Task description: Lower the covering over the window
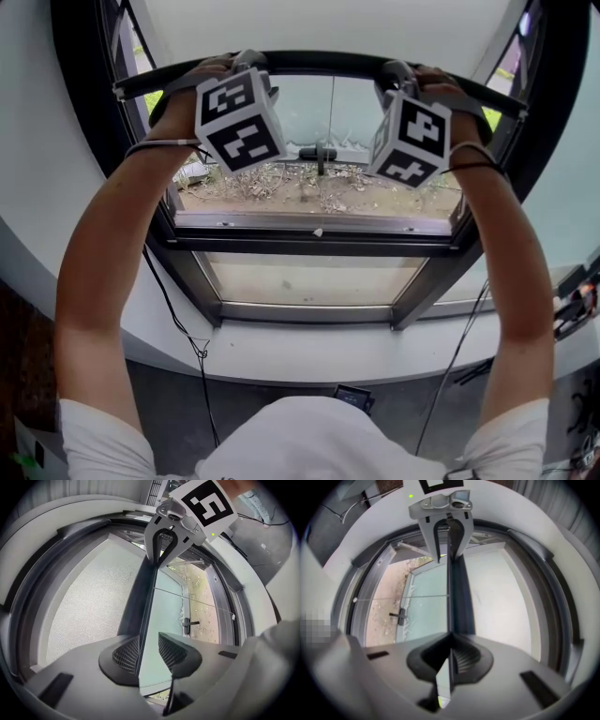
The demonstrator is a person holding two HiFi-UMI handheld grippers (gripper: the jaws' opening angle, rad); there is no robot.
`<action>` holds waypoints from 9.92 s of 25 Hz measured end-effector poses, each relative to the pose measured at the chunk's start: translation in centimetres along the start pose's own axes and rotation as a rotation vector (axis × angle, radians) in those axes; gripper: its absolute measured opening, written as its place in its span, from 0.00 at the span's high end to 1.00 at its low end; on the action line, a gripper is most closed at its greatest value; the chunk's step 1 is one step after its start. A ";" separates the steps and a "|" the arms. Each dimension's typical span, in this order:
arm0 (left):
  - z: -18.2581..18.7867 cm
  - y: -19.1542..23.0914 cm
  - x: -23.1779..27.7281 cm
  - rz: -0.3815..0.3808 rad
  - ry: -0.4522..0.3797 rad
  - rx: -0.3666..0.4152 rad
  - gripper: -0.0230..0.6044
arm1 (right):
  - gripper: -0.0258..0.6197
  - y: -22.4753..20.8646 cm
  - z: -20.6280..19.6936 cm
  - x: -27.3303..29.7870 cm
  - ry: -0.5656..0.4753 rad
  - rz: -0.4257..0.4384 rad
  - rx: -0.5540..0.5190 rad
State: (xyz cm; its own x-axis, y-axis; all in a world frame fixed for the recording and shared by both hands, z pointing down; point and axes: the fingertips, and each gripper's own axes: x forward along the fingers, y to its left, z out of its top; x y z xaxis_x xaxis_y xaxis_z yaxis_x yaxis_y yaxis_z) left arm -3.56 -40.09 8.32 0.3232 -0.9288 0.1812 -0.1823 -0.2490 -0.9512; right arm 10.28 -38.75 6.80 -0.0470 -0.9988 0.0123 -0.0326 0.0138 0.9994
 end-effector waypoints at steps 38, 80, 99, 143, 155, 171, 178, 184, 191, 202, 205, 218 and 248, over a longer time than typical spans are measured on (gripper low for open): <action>-3.3 -14.1 2.1 -0.182 0.025 -0.018 0.76 | 0.91 14.8 -0.8 -0.2 0.013 0.194 0.026; -6.5 -25.4 4.4 -0.322 0.107 -0.013 0.80 | 0.89 26.8 -0.8 -0.3 -0.030 0.253 0.201; -6.3 -25.4 4.4 -0.316 0.122 -0.020 0.80 | 0.75 38.1 5.0 0.8 0.040 0.566 0.706; -6.5 -25.3 4.4 -0.288 0.090 -0.033 0.80 | 0.65 34.9 5.3 -6.4 -0.171 0.452 0.617; -6.5 -25.3 4.4 -0.297 0.088 -0.037 0.80 | 0.83 26.6 -0.9 -0.1 -0.044 0.228 0.191; -6.8 -27.2 4.3 -0.401 0.089 -0.066 0.79 | 0.79 29.7 -0.9 -0.3 0.041 0.472 0.093; -7.4 -30.2 4.3 -0.468 0.111 -0.067 0.77 | 0.73 33.0 -1.1 -0.9 0.085 0.550 0.010; -8.3 -33.7 4.9 -0.508 0.132 -0.065 0.75 | 0.71 36.6 -1.1 -1.0 0.098 0.612 0.008; -8.4 -35.0 4.8 -0.555 0.138 -0.072 0.71 | 0.66 37.9 -1.1 -1.4 0.109 0.672 0.036; -9.2 -38.5 5.1 -0.605 0.158 -0.079 0.69 | 0.65 41.4 -1.1 -1.6 0.123 0.732 0.045; -9.4 -39.2 5.3 -0.610 0.159 -0.082 0.69 | 0.64 42.1 -1.1 -1.6 0.127 0.737 0.046; -9.4 -39.7 5.1 -0.620 0.147 -0.078 0.69 | 0.64 42.7 -1.2 -1.9 0.160 0.738 0.016; -9.6 -38.6 5.4 -0.539 0.071 -0.102 0.70 | 0.66 42.0 -1.0 -1.5 0.068 0.711 0.102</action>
State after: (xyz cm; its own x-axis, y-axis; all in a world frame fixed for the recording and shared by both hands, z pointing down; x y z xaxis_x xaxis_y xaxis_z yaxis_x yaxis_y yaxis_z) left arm -3.73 -38.15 48.42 0.3329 -0.6777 0.6557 -0.0981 -0.7164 -0.6907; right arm 9.93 -36.70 48.80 -0.0296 -0.7471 0.6640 -0.1099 0.6627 0.7408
